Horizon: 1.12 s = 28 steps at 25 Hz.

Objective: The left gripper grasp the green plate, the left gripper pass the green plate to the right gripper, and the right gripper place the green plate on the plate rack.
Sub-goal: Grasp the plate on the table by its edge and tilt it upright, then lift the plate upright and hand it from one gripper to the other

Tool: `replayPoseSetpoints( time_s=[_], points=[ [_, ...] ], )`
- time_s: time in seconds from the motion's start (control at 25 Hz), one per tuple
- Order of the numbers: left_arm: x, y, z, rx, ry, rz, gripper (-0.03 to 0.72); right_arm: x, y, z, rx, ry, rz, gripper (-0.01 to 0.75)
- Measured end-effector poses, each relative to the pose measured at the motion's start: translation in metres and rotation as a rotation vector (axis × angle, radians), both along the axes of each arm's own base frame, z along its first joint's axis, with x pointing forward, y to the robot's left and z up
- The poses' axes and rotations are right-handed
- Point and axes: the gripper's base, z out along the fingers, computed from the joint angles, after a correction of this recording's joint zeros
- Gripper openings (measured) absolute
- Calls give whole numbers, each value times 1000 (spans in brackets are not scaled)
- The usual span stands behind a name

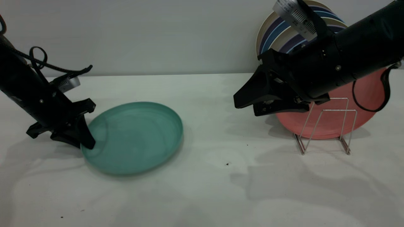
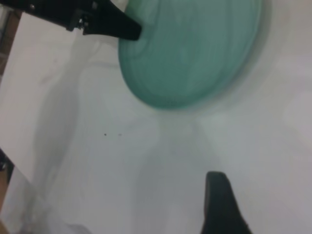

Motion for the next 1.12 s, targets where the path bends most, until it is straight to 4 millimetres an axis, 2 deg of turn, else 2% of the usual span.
replayPoseSetpoints(
  time_s=[0.12, 0.36, 0.52, 0.72, 1.12],
  points=[
    [-3, -3, 19, -35, 17, -66, 19, 6, 5, 3, 18, 20, 52, 470],
    [-10, -17, 84, -124, -71, -296, 16, 21, 13, 21, 14, 53, 140, 470],
    [-14, -26, 109, -179, -129, -380, 16, 34, 14, 36, 12, 88, 146, 470],
    [-18, -37, 118, -230, -134, -429, 16, 48, 15, 37, 62, 144, 193, 470],
    [-16, -81, 119, -251, -192, -481, 15, 48, 20, 33, 117, 197, 235, 470]
  ],
)
